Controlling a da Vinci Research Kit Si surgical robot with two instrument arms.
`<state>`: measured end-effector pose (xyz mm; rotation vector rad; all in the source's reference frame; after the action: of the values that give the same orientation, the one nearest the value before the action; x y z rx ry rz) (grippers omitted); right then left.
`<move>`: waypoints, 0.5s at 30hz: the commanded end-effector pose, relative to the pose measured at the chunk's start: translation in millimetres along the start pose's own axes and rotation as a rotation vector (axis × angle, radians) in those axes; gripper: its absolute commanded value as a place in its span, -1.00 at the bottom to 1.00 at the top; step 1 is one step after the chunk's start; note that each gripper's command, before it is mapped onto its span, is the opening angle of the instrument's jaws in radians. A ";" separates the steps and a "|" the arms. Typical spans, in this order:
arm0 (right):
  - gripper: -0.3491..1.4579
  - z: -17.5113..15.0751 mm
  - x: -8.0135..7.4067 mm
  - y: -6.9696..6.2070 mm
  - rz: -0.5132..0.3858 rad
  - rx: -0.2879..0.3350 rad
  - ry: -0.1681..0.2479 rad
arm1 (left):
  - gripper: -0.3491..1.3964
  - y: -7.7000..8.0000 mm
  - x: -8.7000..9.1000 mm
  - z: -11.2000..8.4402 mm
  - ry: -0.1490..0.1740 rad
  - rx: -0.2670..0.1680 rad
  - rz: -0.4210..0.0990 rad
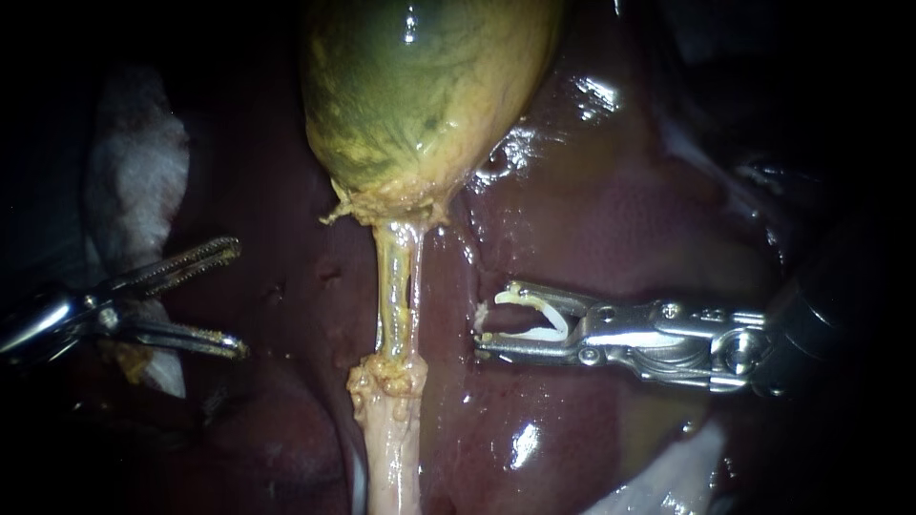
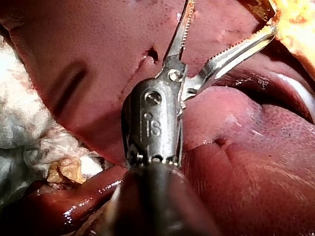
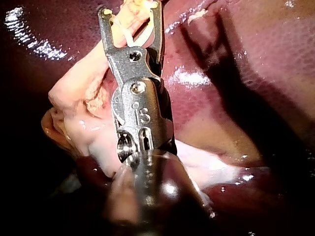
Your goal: Grabbing gallbladder
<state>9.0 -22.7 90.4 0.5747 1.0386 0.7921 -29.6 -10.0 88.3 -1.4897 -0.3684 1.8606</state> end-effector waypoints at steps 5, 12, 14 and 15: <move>0.05 0.0 0.0 0.0 0.000 0.000 0.000 | 0.77 0.1 -0.4 0.3 0.001 0.001 0.003; 0.05 0.0 0.0 0.0 0.000 0.000 0.000 | 0.72 -0.5 0.0 0.6 0.003 0.029 0.001; 0.05 -0.1 0.0 0.0 0.000 0.001 0.000 | 0.72 -1.0 0.3 0.9 0.005 0.046 -0.001; 0.05 -0.1 0.0 0.0 0.000 0.001 0.000 | 0.70 -1.1 0.4 1.0 0.006 0.051 -0.002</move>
<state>8.8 -22.7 90.4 0.5752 1.0378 0.7917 -30.2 -8.5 89.1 -1.4605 -0.3144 1.8502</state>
